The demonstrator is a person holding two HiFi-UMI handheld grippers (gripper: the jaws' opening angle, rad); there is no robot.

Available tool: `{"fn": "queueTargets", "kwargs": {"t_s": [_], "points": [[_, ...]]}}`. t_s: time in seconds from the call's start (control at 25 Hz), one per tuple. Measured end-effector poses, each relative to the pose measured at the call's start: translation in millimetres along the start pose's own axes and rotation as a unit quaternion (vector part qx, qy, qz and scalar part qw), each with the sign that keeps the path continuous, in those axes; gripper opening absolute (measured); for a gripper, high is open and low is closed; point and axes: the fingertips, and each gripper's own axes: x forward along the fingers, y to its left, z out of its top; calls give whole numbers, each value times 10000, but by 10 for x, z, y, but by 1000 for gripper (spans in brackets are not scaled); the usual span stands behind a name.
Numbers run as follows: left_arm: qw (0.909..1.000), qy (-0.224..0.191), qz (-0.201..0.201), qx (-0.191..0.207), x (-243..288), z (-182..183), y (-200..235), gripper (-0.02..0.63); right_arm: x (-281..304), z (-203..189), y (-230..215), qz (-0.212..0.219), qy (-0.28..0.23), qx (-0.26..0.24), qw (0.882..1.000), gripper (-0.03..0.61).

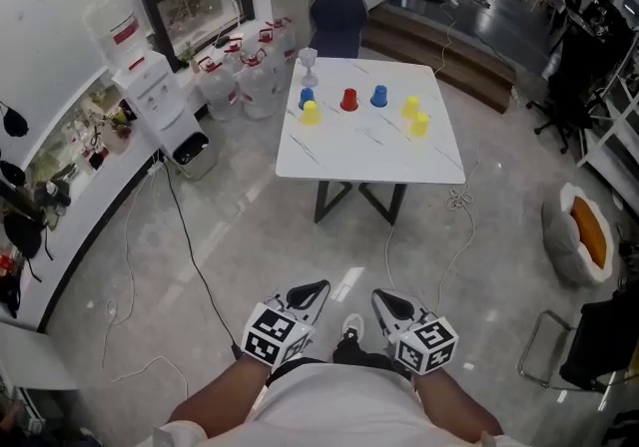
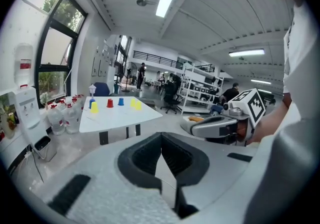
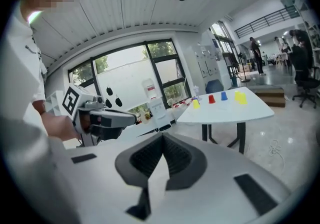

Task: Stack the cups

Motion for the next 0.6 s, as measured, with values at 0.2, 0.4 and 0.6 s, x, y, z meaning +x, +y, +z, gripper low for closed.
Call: {"fn": "queueTargets", "kwargs": {"t_s": [0.2, 0.4, 0.6], "points": [[9999, 5, 136, -25, 399, 276, 187, 8, 199, 330, -428, 166, 26, -133, 9998, 6], [9998, 61, 177, -51, 814, 379, 302, 8, 404, 456, -838, 300, 102, -205, 9993, 6], [9996, 111, 263, -67, 1188, 533, 438, 8, 571, 535, -1190, 432, 204, -217, 9986, 6]]}}
